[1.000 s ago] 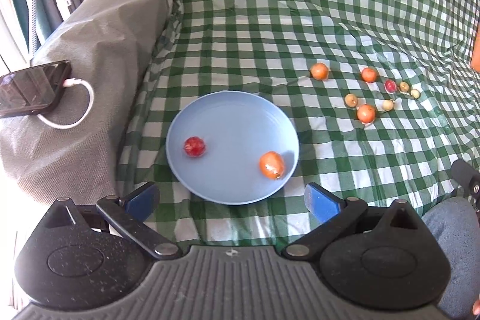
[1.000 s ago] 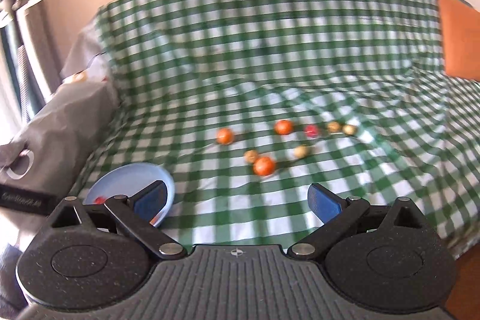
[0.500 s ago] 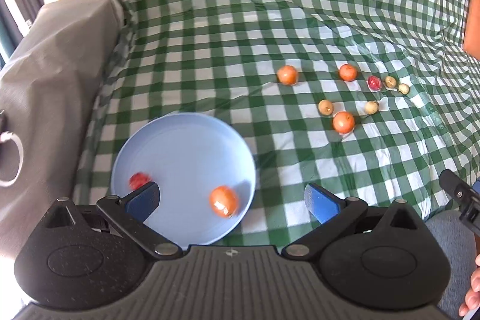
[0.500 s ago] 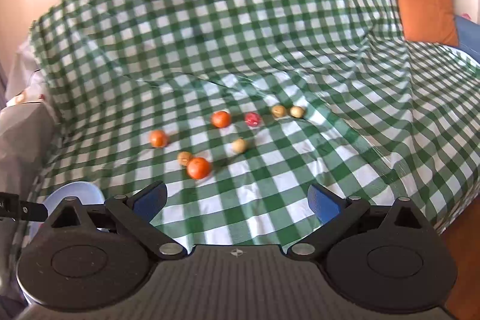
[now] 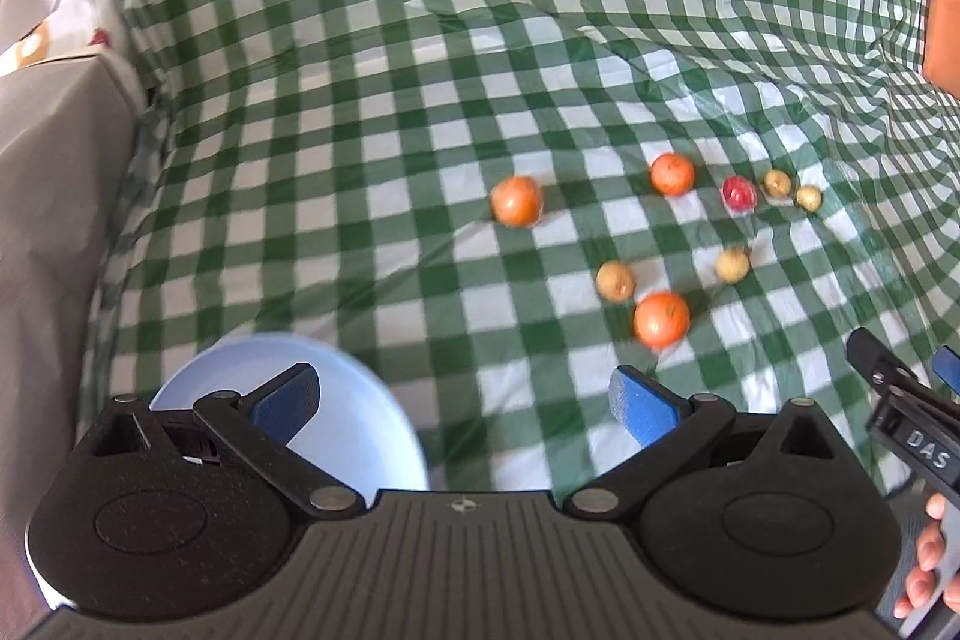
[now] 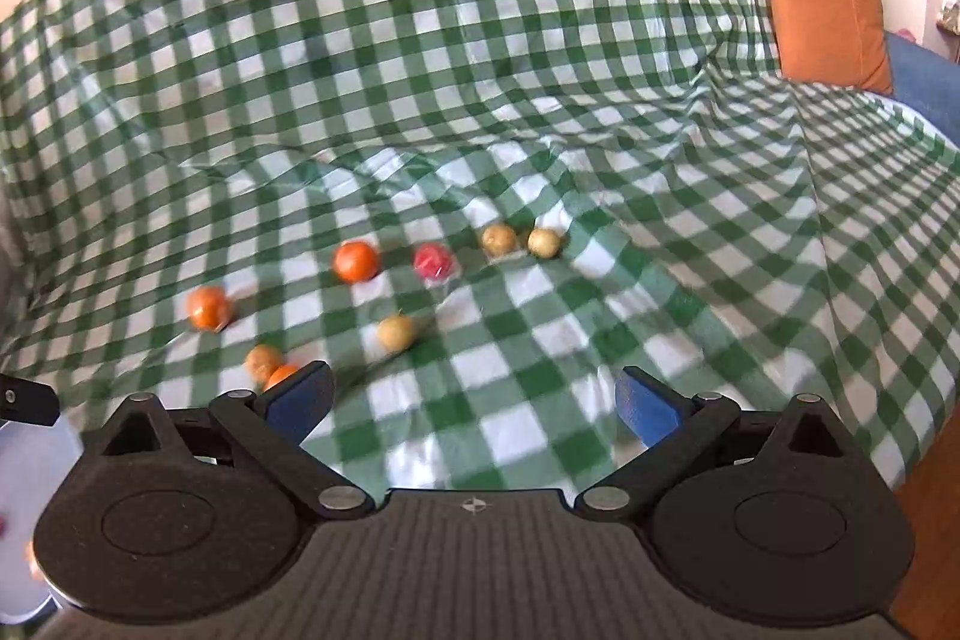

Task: Organize fruits
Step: 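Grasp a small yellow fruit with the right tool while the left tool grasps another, then move both yellow fruits over the plate and release them onto it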

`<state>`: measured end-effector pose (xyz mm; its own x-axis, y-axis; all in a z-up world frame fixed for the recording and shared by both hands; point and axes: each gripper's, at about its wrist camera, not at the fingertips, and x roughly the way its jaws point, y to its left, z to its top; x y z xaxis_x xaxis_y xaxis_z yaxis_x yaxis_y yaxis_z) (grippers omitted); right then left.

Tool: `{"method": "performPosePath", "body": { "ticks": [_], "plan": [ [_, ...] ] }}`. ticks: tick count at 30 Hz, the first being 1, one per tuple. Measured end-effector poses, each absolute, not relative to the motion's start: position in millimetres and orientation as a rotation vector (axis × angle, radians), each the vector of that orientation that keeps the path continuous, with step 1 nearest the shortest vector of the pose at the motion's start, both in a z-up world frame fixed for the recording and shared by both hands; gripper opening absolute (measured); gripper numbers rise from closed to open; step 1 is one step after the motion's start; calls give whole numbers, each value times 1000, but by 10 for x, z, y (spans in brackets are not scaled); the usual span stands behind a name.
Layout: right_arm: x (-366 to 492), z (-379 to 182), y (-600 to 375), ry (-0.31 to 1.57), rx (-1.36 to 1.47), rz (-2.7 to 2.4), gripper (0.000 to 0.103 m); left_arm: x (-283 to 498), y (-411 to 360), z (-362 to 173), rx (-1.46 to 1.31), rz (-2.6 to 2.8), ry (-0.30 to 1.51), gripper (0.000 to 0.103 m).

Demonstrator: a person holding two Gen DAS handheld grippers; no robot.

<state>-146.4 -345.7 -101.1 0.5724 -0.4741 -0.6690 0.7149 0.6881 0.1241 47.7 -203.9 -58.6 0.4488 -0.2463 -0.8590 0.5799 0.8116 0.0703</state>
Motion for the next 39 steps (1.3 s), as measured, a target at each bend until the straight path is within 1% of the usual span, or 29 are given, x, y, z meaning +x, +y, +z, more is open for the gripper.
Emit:
{"method": "performPosePath", "body": {
  "ticks": [5,13,18,19,20,21,22,23,24,25,26,33,39],
  "plan": [
    [-1128,-1202,-3751,648,393,-729,100,675,-2411,-803,396,-558,1011,103],
    [-603,-1737,-3929,689,296,-668,98,1004,-2951,-1350,449,-615,1093,103],
    [-452,-1975,-3965,733,254,-614,92,1162,-3130,-1558,418,-651,1157,102],
    [-432,-2001,-3977,729,255,-604,91,1184,-3149,-1594,407,-660,1175,101],
    [-408,-2024,-3982,726,255,-589,85,1203,-3155,-1614,381,-666,1188,98],
    [-380,-2041,-3977,731,249,-573,68,1221,-3146,-1618,346,-677,1202,87],
    [-362,-2055,-3959,731,239,-550,62,1239,-3138,-1605,312,-694,1218,68],
    [-349,-2053,-3925,720,221,-534,49,1250,-3132,-1581,282,-715,1230,56],
    [-338,-2047,-3888,716,206,-507,33,1259,-3136,-1562,267,-733,1240,27],
    [-333,-2043,-3852,711,192,-482,27,1257,-3162,-1548,279,-732,1243,27],
    [-324,-2042,-3815,710,169,-478,26,1253,-3171,-1545,292,-730,1248,27],
    [-421,-2006,-3904,663,196,-573,26,1181,-2926,-1328,285,-691,1186,26],
    [-530,-1914,-3842,627,143,-618,26,961,-2514,-864,305,-645,1103,27]
  ]
}}
